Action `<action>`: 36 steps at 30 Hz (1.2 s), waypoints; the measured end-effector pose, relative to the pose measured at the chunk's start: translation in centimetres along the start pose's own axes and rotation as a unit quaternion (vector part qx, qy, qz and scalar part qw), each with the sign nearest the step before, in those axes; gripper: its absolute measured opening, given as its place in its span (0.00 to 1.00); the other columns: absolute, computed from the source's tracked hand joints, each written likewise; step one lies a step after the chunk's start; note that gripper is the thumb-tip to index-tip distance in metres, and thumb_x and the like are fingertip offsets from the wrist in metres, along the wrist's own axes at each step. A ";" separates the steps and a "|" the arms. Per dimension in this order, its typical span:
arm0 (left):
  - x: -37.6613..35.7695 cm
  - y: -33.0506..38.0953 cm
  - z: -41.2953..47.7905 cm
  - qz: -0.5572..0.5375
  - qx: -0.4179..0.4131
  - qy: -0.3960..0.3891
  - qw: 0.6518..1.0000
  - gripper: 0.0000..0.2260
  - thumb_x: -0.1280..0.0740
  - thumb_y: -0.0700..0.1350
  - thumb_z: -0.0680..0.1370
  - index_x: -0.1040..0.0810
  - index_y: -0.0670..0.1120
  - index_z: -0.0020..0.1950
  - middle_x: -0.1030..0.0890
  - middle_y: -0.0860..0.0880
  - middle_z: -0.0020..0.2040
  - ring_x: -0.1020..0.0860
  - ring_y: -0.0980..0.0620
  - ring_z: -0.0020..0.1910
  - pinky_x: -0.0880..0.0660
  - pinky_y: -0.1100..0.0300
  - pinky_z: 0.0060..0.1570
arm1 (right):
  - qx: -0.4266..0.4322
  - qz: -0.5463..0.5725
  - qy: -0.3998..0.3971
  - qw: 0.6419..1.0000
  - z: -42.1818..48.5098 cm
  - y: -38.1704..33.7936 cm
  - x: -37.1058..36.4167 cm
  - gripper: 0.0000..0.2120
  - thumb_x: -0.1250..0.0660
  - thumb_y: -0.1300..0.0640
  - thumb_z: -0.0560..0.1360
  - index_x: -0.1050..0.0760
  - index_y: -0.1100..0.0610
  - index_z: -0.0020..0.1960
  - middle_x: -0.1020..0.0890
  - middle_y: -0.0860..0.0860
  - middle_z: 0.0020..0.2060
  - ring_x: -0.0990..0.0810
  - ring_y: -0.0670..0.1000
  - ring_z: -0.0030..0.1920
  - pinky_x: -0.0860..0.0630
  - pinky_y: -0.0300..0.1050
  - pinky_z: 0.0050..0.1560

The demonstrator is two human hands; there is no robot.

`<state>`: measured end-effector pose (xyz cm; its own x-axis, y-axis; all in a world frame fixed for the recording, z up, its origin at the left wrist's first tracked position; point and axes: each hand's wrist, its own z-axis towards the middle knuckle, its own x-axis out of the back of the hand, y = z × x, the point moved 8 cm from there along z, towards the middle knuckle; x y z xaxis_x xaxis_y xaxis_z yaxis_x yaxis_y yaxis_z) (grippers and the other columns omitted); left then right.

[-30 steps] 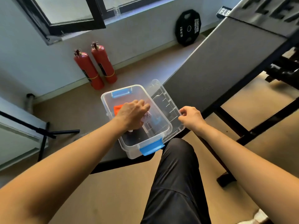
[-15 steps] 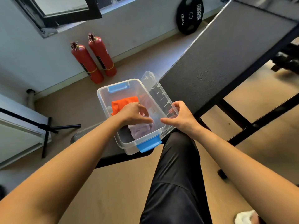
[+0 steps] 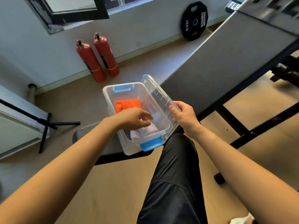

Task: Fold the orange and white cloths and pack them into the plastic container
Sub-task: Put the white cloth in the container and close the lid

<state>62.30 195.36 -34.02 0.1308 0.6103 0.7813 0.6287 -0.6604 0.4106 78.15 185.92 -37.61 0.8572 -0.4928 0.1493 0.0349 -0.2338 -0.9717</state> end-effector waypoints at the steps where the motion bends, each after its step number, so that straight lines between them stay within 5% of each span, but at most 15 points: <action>1: 0.4 -0.2 -0.8 0.000 -0.016 0.033 0.999 0.15 0.34 0.51 0.82 0.21 0.54 0.68 0.18 0.56 0.60 0.20 0.56 0.55 0.26 0.67 0.49 | 0.003 0.008 0.005 1.000 0.0 -0.3 0.1 0.12 0.34 0.51 0.80 0.23 0.56 0.60 0.17 0.51 0.51 0.19 0.50 0.51 0.19 0.42 0.45; 5: 2.5 -1.8 -4.7 0.014 -0.071 0.257 0.964 0.12 0.30 0.48 0.78 0.17 0.52 0.62 0.15 0.52 0.58 0.19 0.49 0.55 0.23 0.53 0.56 | 0.037 0.024 0.018 0.999 -0.2 -2.1 0.8 0.19 0.34 0.44 0.78 0.22 0.56 0.60 0.17 0.57 0.53 0.18 0.51 0.51 0.19 0.48 0.47; 9: 2.7 -4.0 -8.8 -0.057 -0.021 0.437 0.897 0.17 0.30 0.45 0.74 0.17 0.44 0.62 0.17 0.44 0.62 0.22 0.43 0.60 0.29 0.50 0.64 | 0.107 0.000 0.053 0.993 -0.6 -5.3 2.3 0.21 0.33 0.40 0.76 0.24 0.52 0.63 0.19 0.55 0.57 0.17 0.52 0.57 0.18 0.54 0.57; 12: 0.7 -5.9 -9.2 -0.142 0.034 0.431 0.890 0.22 0.32 0.49 0.75 0.21 0.44 0.68 0.22 0.42 0.68 0.24 0.42 0.66 0.29 0.47 0.69 | 0.157 -0.040 0.076 0.984 -1.2 -7.7 2.6 0.18 0.33 0.43 0.78 0.26 0.50 0.64 0.22 0.55 0.60 0.19 0.51 0.60 0.18 0.51 0.58; 17: -2.5 -7.2 -8.3 -0.379 0.047 0.366 0.849 0.26 0.32 0.56 0.76 0.30 0.60 0.74 0.22 0.50 0.67 0.19 0.48 0.59 0.21 0.42 0.62 | 0.201 -0.102 0.100 0.969 -2.4 -10.0 1.8 0.19 0.35 0.47 0.80 0.26 0.55 0.67 0.24 0.55 0.59 0.20 0.50 0.60 0.18 0.47 0.57; 21: -3.4 -6.9 -7.8 -0.426 0.037 0.369 0.825 0.23 0.32 0.51 0.81 0.34 0.65 0.73 0.26 0.48 0.74 0.23 0.51 0.64 0.23 0.46 0.65 | 0.223 -0.166 0.106 0.955 -3.3 -10.6 0.3 0.20 0.35 0.45 0.79 0.25 0.56 0.65 0.25 0.54 0.56 0.20 0.51 0.55 0.17 0.50 0.55; 25: -4.0 -7.1 -7.4 -0.442 0.047 0.367 0.817 0.25 0.33 0.51 0.81 0.34 0.62 0.77 0.28 0.50 0.76 0.24 0.52 0.67 0.24 0.45 0.66 | 0.257 -0.220 0.065 0.939 -5.0 -10.4 -3.4 0.22 0.31 0.51 0.78 0.26 0.61 0.67 0.25 0.57 0.55 0.23 0.48 0.54 0.19 0.40 0.53; 27: -4.2 -7.3 -7.4 -0.461 0.044 0.358 0.811 0.25 0.34 0.51 0.82 0.35 0.60 0.78 0.28 0.50 0.75 0.25 0.51 0.69 0.25 0.46 0.67 | 0.265 -0.231 0.041 0.935 -5.9 -10.2 -5.4 0.24 0.29 0.51 0.76 0.26 0.62 0.68 0.23 0.57 0.59 0.22 0.50 0.58 0.20 0.43 0.58; 32: -4.4 -7.4 -7.7 -0.573 0.035 0.342 0.744 0.18 0.39 0.52 0.85 0.29 0.58 0.75 0.25 0.59 0.71 0.23 0.59 0.66 0.22 0.54 0.62 | 0.257 -0.278 -0.020 0.925 -7.5 -9.0 -9.7 0.32 0.25 0.47 0.72 0.28 0.58 0.71 0.20 0.55 0.65 0.21 0.54 0.65 0.24 0.52 0.67; 36: -4.7 -7.1 -8.1 -0.592 0.029 0.329 0.735 0.14 0.45 0.53 0.86 0.24 0.62 0.67 0.19 0.70 0.57 0.21 0.71 0.56 0.24 0.65 0.52 | 0.228 -0.330 -0.079 0.913 -8.1 -7.0 -11.8 0.35 0.24 0.43 0.70 0.30 0.53 0.73 0.22 0.52 0.67 0.25 0.55 0.66 0.25 0.54 0.66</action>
<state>51.04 193.65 -36.80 -0.9217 0.3858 -0.0402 0.0385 0.1940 0.9802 63.63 186.61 -31.06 0.6342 -0.2361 0.7363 0.7496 -0.0456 -0.6603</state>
